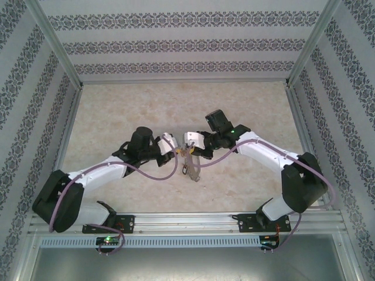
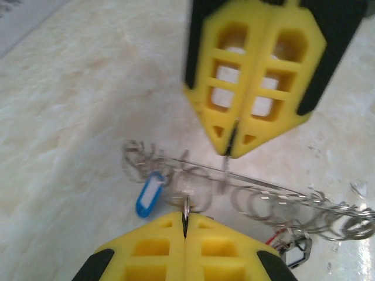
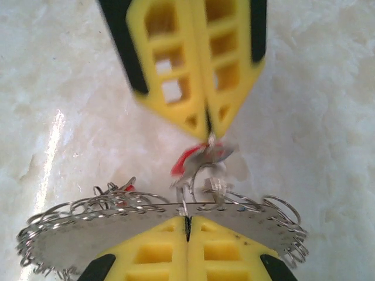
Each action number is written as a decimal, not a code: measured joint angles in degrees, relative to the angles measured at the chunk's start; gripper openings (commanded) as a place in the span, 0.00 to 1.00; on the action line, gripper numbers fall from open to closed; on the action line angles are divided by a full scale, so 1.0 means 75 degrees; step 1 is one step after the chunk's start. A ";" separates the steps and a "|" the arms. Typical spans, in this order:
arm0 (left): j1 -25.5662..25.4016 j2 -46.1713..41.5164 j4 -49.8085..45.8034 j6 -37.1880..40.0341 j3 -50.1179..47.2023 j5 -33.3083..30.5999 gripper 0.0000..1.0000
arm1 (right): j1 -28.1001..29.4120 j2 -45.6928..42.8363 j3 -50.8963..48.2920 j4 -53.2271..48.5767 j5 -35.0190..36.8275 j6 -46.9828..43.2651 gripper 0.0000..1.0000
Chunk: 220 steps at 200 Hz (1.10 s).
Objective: Put the keys on the keyring
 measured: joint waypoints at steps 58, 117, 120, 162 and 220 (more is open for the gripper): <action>0.0446 -0.1075 -0.0895 -0.1142 0.0015 -0.1527 0.00 | 0.0219 0.0944 0.0638 -0.0216 0.0178 0.0364 0.00; 0.0941 -0.1332 -0.1816 -0.1944 0.0219 -0.3308 0.00 | 0.0685 0.1781 0.1274 -0.0388 0.0440 0.0472 0.00; 0.0965 -0.1335 -0.1816 -0.1967 0.0219 -0.3328 0.00 | 0.0723 0.1833 0.1314 -0.0385 0.0469 0.0487 0.00; 0.1157 -0.1408 -0.1816 -0.2232 0.0163 -0.3526 0.00 | 0.1064 0.2506 0.1722 -0.0423 0.0551 0.0595 0.00; 0.1198 -0.1422 -0.1801 -0.2346 0.0047 -0.3515 0.00 | 0.1256 0.3136 0.1909 -0.0530 0.0583 0.0583 0.00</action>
